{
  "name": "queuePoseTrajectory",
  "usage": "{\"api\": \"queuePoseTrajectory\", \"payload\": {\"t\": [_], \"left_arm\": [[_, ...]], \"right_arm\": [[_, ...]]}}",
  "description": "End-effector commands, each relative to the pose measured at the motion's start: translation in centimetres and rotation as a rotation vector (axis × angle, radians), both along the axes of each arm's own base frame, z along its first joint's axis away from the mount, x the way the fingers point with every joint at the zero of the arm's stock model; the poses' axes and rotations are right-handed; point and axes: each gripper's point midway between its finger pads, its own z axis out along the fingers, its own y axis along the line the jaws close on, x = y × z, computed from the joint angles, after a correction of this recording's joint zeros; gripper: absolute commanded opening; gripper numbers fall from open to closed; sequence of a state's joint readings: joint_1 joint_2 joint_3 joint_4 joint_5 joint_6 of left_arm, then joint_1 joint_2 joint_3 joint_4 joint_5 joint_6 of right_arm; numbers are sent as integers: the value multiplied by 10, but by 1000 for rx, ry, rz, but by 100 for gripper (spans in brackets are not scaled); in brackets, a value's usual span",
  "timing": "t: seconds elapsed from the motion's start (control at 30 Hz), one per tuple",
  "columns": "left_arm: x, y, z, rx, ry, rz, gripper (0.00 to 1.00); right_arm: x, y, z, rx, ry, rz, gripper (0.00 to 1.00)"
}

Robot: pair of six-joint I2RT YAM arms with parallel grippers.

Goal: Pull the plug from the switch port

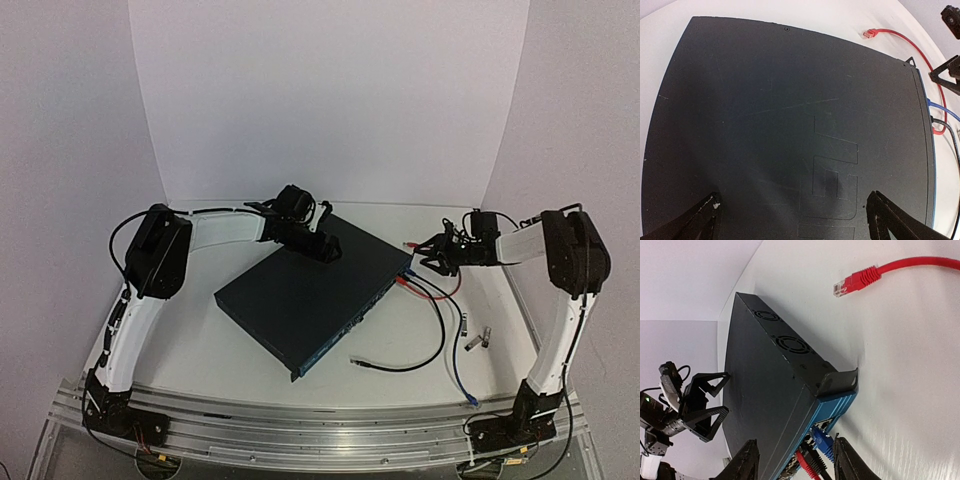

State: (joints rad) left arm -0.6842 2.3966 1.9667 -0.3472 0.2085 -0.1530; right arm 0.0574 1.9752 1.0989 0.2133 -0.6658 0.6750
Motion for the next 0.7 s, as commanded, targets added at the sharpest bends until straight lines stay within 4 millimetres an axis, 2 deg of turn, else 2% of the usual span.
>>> {"api": "queuePoseTrajectory", "payload": {"t": [0.0, 0.23, 0.5, 0.67], "left_arm": [[-19, 13, -63, 93, 139, -9, 100], [-20, 14, -70, 101, 149, -6, 100], [-18, 14, -77, 111, 157, 2, 100], [-16, 15, -79, 117, 151, 7, 100]], "right_arm": [[-4, 4, -11, 42, -20, 121, 47], [-13, 14, -19, 114, -18, 223, 48], [-14, 19, -25, 142, -29, 272, 48], [-11, 21, -29, 161, -17, 284, 42]]}}
